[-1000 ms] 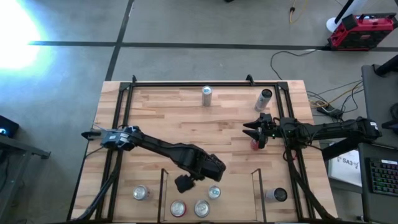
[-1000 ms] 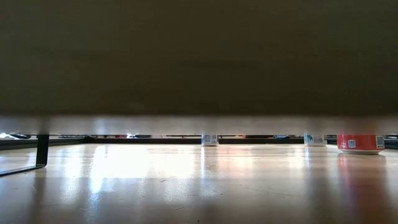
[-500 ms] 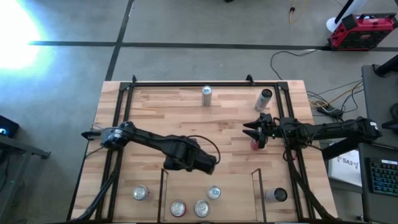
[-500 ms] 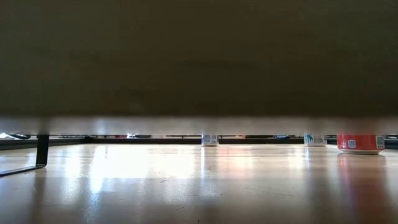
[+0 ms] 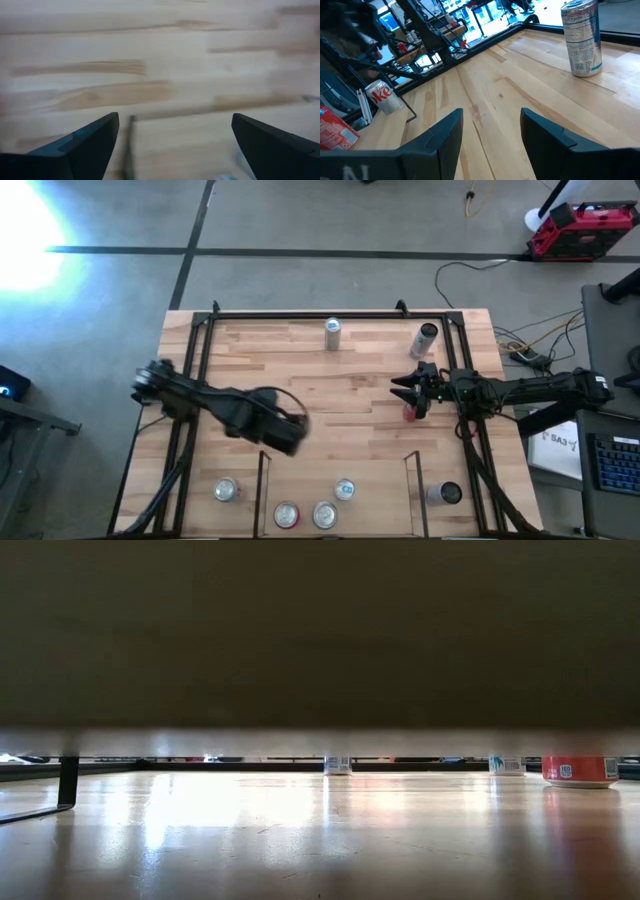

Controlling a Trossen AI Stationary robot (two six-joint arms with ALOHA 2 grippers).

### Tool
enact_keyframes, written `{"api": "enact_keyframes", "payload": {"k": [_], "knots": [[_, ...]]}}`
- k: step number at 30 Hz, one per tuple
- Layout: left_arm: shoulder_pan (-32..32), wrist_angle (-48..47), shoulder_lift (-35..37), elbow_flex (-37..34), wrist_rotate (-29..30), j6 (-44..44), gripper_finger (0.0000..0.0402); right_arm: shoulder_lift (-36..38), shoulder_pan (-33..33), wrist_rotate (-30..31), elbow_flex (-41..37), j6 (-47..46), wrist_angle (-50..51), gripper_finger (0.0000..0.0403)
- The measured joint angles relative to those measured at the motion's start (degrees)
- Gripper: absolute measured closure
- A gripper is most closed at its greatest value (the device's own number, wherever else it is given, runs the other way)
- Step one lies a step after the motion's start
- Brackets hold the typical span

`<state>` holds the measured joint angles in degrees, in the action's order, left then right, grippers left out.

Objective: Place canned beverage on shelf
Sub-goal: Move the soda cans to the middle of the table

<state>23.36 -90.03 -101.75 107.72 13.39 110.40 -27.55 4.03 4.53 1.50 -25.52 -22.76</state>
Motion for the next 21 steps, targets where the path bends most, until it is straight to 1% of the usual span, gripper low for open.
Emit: {"api": "enact_keyframes", "payload": {"k": [2,5,8,11,14,16,21], "knots": [[0.3,0.8,4.6,-6.4,-2.3,1.5,0.003,0.0,0.0,0.0,0.0,0.0,0.0,0.022],[1.6,4.7,11.7,-14.7,-6.2,1.7,0.003,0.0,0.0,0.0,0.0,0.0,0.0,0.022],[4.0,8.0,18.1,-21.4,-9.7,2.0,0.003,0.0,0.0,0.0,0.0,0.0,0.0,0.022],[7.4,11.2,22.6,-27.3,-12.6,5.7,0.003,0.0,0.0,0.0,0.0,0.0,0.0,0.022],[12.1,13.6,25.0,-32.5,-14.5,11.8,0.003,0.0,0.0,0.0,0.0,0.0,0.0,0.022],[15.8,14.8,25.4,-35.2,-14.4,16.9,0.003,0.0,0.0,0.0,0.0,0.0,0.0,0.022],[23.9,19.3,25.2,-38.0,-11.2,28.1,0.003,0.0,0.0,0.0,0.0,0.0,0.0,0.022]]}}
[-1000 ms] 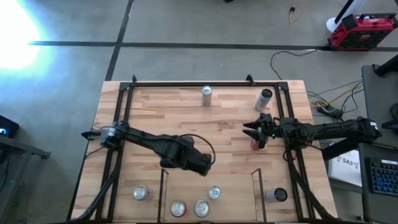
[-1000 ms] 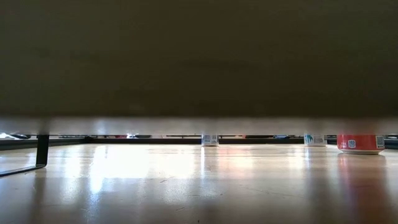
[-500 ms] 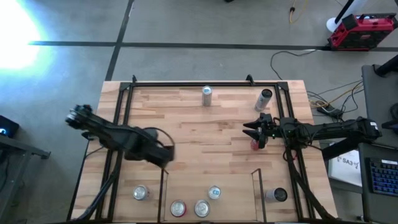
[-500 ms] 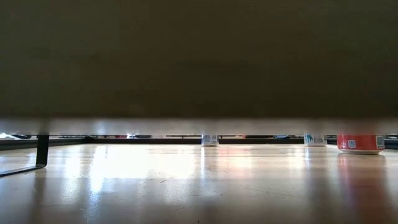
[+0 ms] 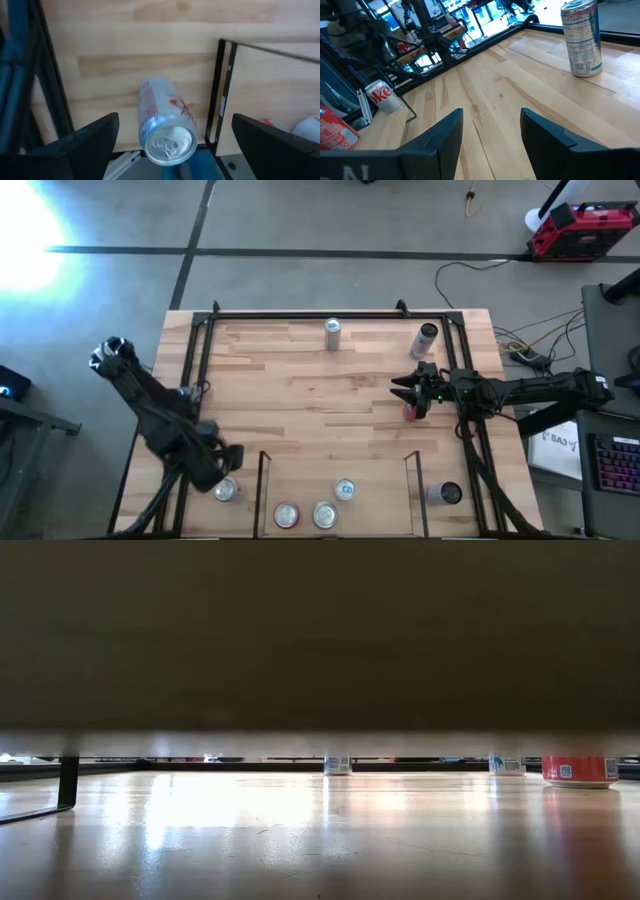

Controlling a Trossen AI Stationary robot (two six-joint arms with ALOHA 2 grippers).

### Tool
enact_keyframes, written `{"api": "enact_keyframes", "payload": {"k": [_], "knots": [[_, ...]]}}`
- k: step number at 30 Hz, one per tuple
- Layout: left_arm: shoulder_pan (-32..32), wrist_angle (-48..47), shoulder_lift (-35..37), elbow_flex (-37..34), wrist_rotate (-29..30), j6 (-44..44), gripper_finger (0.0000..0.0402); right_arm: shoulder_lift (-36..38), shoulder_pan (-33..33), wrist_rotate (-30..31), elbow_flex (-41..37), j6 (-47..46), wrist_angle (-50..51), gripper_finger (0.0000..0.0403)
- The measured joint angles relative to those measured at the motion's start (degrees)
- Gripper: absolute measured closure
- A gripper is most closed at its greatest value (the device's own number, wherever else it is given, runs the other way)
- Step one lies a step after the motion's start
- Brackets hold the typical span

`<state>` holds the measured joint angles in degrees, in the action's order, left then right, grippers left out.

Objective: Place canned beverage on shelf
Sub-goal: Move the soda cans to the middle of the table

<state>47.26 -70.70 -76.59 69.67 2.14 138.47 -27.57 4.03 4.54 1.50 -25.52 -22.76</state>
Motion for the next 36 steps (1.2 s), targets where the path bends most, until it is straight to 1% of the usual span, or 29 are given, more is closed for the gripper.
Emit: {"api": "enact_keyframes", "payload": {"k": [3,4,7,12,16,19,25,32,36], "knots": [[2.9,2.5,-1.3,0.2,-1.4,8.7,0.003,0.0,0.0,0.0,0.0,0.0,0.0,0.022],[3.6,2.2,-1.9,0.8,-1.6,9.5,0.003,0.0,0.0,0.0,0.0,0.0,0.0,0.022],[4.0,0.1,-3.8,2.7,-1.5,9.3,0.003,0.0,0.0,0.0,0.0,0.0,0.0,0.022],[3.9,-0.3,-9.0,7.2,-2.7,9.8,0.003,0.0,0.0,0.0,0.0,0.0,0.0,0.022],[3.9,-2.5,-13.3,10.7,-4.6,8.2,0.003,0.0,0.0,0.0,0.0,0.0,0.0,0.022],[3.9,-3.3,-15.3,12.4,-4.8,7.4,0.0024,0.0,0.0,0.0,0.0,0.0,0.0,0.022],[3.9,-2.9,-17.5,13.3,-5.1,7.1,0.0004,0.0,0.0,0.0,0.0,0.0,0.0,0.022],[3.9,-1.8,-20.6,13.2,-4.4,6.8,0.0003,0.0,0.0,0.0,0.0,0.0,0.0,0.022],[4.2,-2.3,-22.6,13.1,-4.4,8.4,0.0003,0.0,0.0,0.0,0.0,0.0,0.0,0.022]]}}
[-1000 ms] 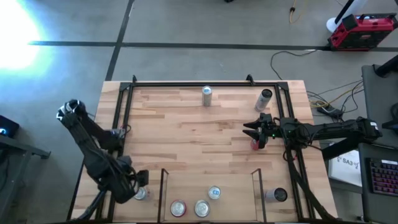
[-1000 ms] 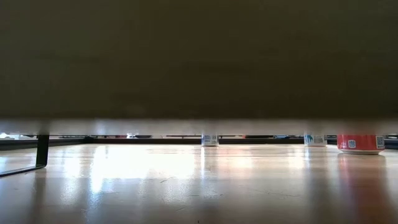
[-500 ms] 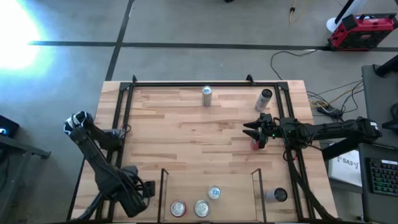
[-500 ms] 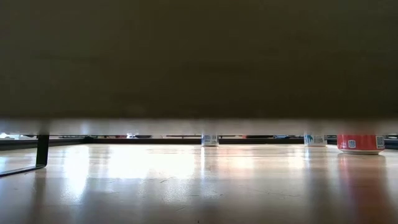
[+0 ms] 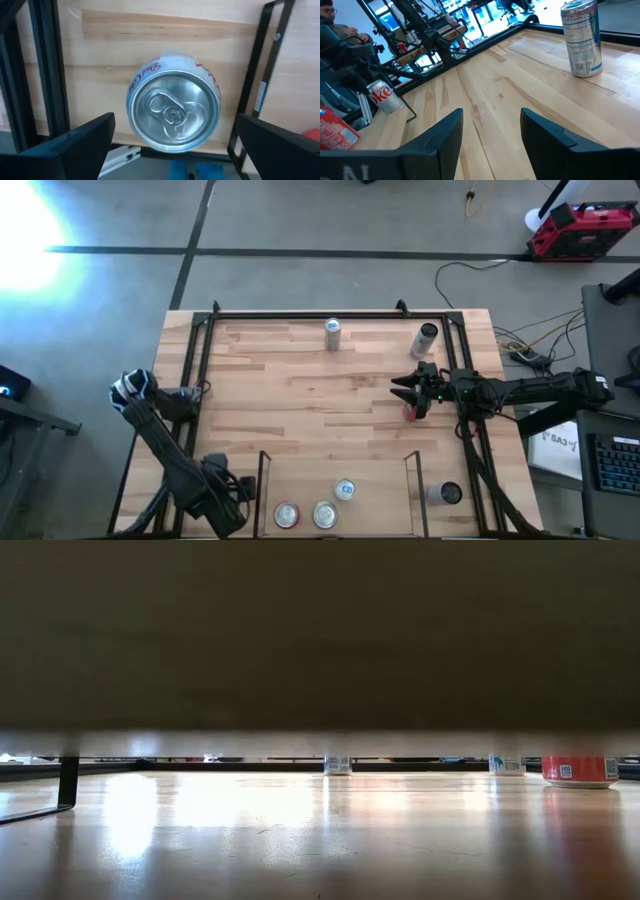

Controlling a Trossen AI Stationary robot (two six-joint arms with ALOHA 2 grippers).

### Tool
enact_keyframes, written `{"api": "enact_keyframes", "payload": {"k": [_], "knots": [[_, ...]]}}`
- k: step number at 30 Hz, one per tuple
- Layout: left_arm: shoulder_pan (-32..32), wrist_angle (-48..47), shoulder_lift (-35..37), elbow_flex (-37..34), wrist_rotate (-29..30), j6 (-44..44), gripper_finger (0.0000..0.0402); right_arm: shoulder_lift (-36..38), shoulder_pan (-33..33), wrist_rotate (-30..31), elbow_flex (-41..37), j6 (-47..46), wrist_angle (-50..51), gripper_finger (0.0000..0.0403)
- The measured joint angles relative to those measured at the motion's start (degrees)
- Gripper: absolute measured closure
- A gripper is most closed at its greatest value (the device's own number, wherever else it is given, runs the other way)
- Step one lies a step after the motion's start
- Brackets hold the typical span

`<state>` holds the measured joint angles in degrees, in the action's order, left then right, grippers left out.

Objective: Place canned beverage on shelf
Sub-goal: Move the soda cans to the middle of the table

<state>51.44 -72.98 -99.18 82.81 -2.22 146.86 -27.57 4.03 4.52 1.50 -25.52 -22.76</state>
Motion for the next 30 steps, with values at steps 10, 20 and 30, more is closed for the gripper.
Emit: {"api": "enact_keyframes", "payload": {"k": [10,20,30], "knots": [[2.6,-1.2,-1.5,-0.1,5.5,4.1,0.003,0.0,0.0,0.0,0.0,0.0,0.0,0.022],[3.8,-2.4,-1.3,-0.3,6.7,11.2,0.0147,0.0,0.0,0.0,0.0,0.0,0.0,0.022],[1.6,-10.7,2.5,-0.4,8.5,3.7,0.0147,0.0,0.0,0.0,0.0,0.0,0.0,0.022]]}}
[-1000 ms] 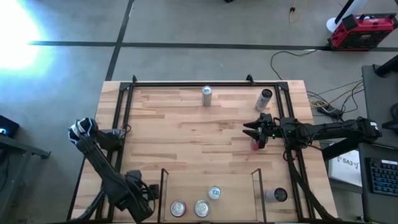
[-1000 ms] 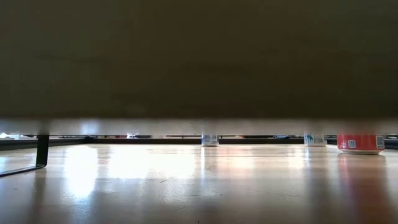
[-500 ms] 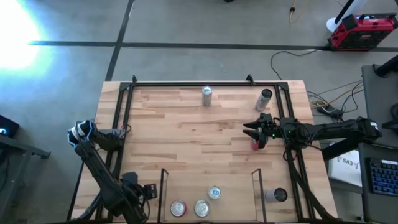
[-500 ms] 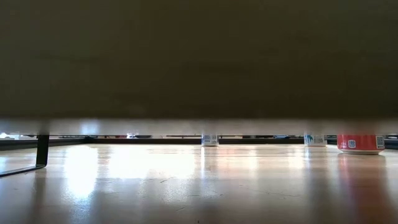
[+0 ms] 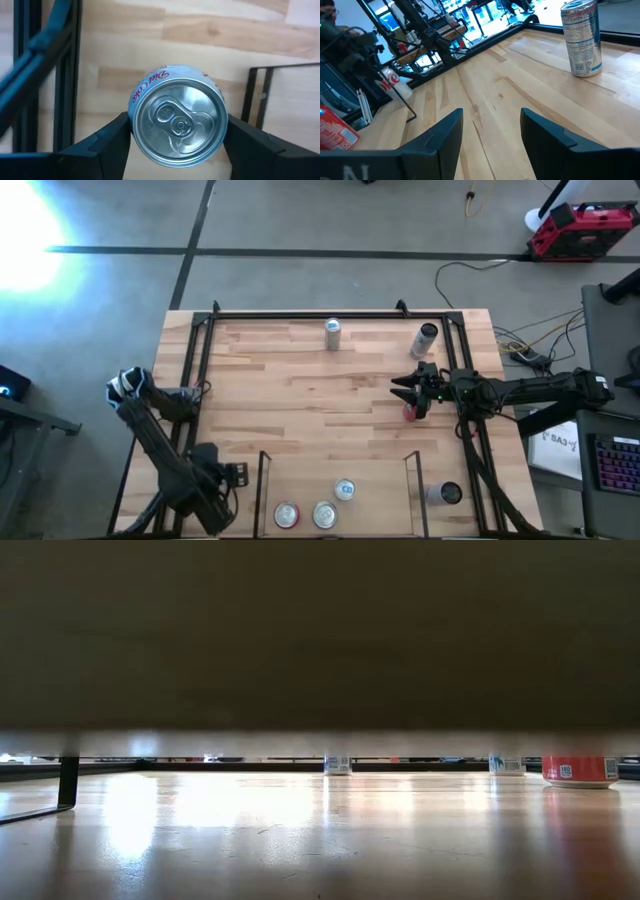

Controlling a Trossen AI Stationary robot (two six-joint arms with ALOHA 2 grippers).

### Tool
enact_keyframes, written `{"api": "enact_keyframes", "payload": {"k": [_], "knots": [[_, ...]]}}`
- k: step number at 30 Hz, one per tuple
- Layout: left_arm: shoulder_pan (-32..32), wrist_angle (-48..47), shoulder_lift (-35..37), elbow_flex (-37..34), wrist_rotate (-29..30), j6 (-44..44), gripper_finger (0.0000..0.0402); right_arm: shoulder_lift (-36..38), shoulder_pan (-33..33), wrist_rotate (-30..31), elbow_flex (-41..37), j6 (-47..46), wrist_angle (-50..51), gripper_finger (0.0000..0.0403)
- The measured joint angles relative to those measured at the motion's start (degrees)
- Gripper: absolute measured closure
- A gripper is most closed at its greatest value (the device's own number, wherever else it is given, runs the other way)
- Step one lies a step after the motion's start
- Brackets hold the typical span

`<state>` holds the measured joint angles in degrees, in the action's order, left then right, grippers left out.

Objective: Place canned beverage on shelf
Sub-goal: Move the soda cans to the middle of the table

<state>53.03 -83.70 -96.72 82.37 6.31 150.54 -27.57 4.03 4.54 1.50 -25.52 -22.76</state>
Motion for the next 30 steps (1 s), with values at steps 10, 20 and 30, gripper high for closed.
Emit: {"api": "enact_keyframes", "payload": {"k": [10,20,30], "knots": [[-10.3,-6.1,8.8,-0.1,6.2,-18.7,0.0147,0.0,0.0,0.0,0.0,0.0,0.0,0.022],[-32.0,0.8,13.4,-0.7,6.3,-48.8,0.0147,0.0,0.0,0.0,0.0,0.0,0.0,0.022],[-44.0,11.1,9.1,-0.7,3.6,-66.1,0.0147,0.0,0.0,0.0,0.0,0.0,0.0,0.022]]}}
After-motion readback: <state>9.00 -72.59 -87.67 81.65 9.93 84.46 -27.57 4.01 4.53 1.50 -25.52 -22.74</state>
